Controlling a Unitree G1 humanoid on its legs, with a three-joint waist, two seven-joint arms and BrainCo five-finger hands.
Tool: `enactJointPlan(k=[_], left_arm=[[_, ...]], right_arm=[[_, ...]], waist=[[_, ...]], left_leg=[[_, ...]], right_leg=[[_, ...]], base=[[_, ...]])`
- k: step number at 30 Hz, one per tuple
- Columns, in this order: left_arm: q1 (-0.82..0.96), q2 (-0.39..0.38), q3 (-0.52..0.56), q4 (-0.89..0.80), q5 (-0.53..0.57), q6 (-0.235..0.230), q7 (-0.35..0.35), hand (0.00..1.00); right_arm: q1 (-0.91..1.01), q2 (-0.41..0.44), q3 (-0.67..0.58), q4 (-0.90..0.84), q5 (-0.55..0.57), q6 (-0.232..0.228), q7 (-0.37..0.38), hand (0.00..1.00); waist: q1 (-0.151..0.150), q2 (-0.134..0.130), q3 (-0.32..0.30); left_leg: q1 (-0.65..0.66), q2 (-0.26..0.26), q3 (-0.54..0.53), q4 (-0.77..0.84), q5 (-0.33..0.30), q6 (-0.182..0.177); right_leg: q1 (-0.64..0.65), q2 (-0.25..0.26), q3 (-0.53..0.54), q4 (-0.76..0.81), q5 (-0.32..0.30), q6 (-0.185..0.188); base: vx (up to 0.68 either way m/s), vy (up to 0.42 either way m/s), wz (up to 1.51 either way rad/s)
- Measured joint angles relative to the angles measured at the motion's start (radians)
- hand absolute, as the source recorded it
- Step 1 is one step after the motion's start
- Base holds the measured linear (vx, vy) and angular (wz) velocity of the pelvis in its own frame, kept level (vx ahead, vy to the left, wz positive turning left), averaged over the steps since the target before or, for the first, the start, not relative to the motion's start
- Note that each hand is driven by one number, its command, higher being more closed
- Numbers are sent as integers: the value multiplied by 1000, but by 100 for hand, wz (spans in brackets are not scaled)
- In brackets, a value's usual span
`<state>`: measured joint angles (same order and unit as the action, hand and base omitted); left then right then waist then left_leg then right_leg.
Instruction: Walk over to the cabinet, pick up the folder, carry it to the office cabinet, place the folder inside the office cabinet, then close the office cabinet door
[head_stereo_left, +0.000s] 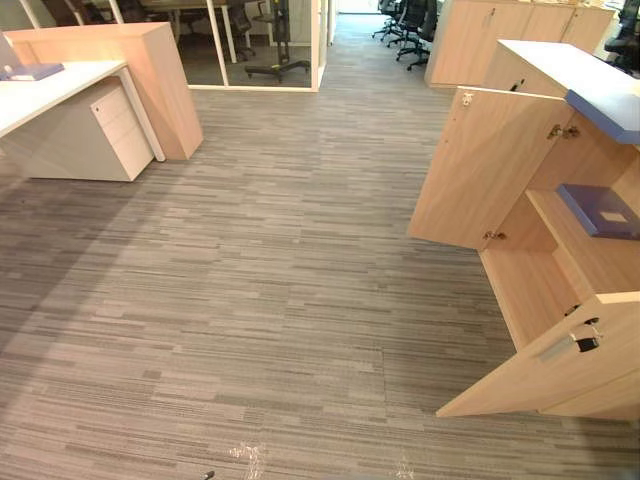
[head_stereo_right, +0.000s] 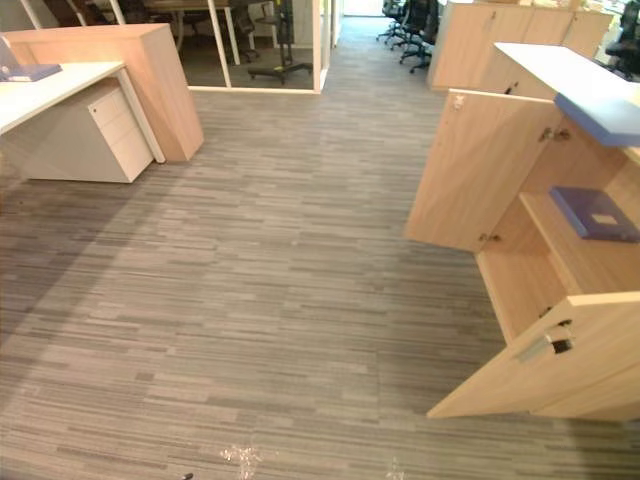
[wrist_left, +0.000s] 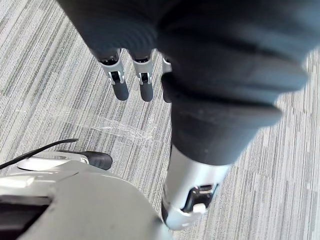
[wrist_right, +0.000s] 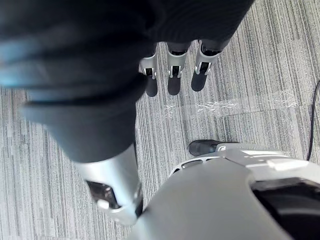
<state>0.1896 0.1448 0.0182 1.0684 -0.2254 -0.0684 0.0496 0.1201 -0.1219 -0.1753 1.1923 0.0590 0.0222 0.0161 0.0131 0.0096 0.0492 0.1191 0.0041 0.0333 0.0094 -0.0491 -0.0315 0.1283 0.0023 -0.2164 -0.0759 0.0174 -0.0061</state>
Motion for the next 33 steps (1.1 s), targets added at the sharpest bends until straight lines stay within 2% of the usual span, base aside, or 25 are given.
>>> enactJointPlan(k=[6, 8, 14, 20, 28, 33], left_arm=[[2, 1, -7, -2, -51, -5, -9, 0], [13, 5, -16, -26, -60, -5, -15, 0], [28, 6, -17, -53, -57, -5, -20, 0], [30, 6, -27, -79, 28, -20, -2, 0], [22, 19, -71, -87, 147, -39, 31, 0], [13, 28, -103, -83, 188, -53, 53, 0]], right_arm=[[-10, 7, -42, 10, 4, -3, 0, 0], [-17, 10, -61, 23, 9, -2, 0, 0], [-17, 15, -93, 33, 42, -2, -2, 0], [-11, 25, -128, 39, 156, -7, -19, 0], [-13, 33, -150, 40, 154, -15, -32, 0], [-20, 28, -96, 36, 97, -47, -68, 0]], waist=[[0, 0, 7], [0, -3, 10], [1, -3, 12], [0, -5, 31], [0, -10, 42], [-2, -14, 44]], left_leg=[[5, 4, 1, -23, 9, -4], [6, 5, 2, -26, 12, -8], [9, 4, 5, -27, 13, -9], [24, 7, 6, -38, 20, -7], [23, 6, 5, -44, 22, -3], [23, 6, 7, -48, 22, -4]], right_leg=[[2, 5, -2, -6, -3, 19], [1, 5, -3, -6, -1, 41], [3, 3, -3, -6, 0, 44], [7, 5, -4, -11, 0, 43], [3, 5, -12, -12, 3, 39], [1, 5, -15, -12, 3, 39]], base=[[0, 0, 0], [0, 0, 0], [0, 0, 0], [-28, 1, -1], [0, 0, 0], [0, 0, 0]])
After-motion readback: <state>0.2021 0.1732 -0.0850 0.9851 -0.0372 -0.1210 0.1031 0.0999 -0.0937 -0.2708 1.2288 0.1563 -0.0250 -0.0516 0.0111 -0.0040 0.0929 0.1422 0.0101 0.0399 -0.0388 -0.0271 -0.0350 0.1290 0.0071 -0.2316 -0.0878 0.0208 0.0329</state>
